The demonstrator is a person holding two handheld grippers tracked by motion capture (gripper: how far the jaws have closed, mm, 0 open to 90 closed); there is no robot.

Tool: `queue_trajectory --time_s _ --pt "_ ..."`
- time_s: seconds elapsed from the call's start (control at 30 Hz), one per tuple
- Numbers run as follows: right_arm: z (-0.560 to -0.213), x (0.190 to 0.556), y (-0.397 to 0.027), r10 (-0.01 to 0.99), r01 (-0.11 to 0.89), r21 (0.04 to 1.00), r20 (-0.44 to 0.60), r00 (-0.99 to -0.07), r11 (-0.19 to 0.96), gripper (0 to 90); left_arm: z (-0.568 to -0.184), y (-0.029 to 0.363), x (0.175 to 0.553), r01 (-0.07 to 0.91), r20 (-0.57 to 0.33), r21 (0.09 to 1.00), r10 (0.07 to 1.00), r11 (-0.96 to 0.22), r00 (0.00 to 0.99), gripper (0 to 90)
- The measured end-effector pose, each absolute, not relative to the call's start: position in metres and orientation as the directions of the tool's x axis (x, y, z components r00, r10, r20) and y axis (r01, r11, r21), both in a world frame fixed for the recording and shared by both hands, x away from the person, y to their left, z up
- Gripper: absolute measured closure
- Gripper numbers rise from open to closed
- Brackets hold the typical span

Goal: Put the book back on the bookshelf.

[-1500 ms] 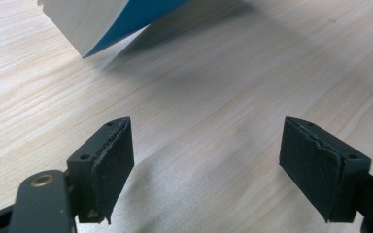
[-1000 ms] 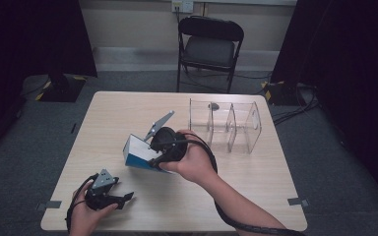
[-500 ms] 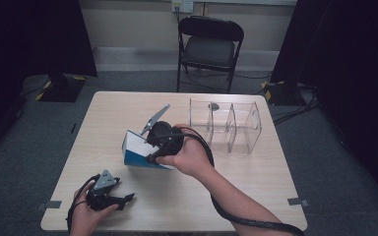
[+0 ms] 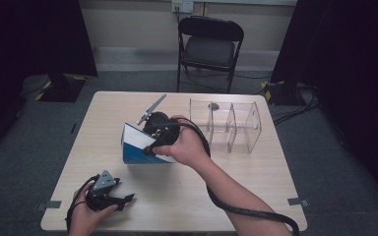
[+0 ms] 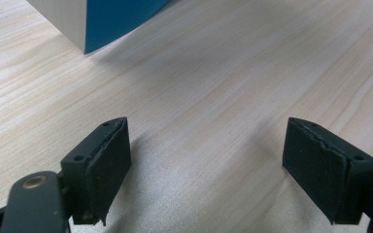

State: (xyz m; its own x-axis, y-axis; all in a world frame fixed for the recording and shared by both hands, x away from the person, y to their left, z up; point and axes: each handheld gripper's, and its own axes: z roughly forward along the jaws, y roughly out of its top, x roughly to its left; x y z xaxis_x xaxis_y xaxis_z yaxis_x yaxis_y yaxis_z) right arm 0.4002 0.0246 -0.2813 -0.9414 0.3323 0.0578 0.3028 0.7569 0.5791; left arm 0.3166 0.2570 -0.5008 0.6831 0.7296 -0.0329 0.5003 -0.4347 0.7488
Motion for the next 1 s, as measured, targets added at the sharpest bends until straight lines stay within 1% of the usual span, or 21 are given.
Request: queue_trajectory --time_s 0.17,0.33,0.4,0.53,0.87,1.0 --pt "-0.279 0.403 0.029 0.324 0.295 0.572 0.055 -0.945 0.765 61.1 -0.501 0.257 0.317 0.499 -0.033 0.749 0.727 -0.436 0.685 17.8" --pt "-0.278 0.409 0.029 0.32 0.284 0.587 0.045 -0.946 0.758 60.6 -0.501 0.258 0.317 0.496 -0.029 0.748 0.725 -0.442 0.688 17.8" --pt "-0.277 0.41 0.03 0.324 0.293 0.581 0.052 -0.945 0.759 60.4 -0.501 0.257 0.317 0.496 -0.026 0.747 0.725 -0.443 0.688 17.7" --pt "-0.275 0.414 0.033 0.315 0.273 0.592 0.034 -0.949 0.758 59.8 -0.501 0.256 0.316 0.495 -0.024 0.744 0.723 -0.449 0.691 17.3" --pt "-0.275 0.422 0.037 0.306 0.27 0.605 0.045 -0.951 0.749 60.1 -0.501 0.257 0.316 0.491 -0.024 0.746 0.718 -0.45 0.696 17.3" --pt "-0.275 0.423 0.036 0.311 0.29 0.596 0.07 -0.948 0.749 61.2 -0.501 0.258 0.317 0.488 -0.026 0.747 0.714 -0.451 0.699 17.5"
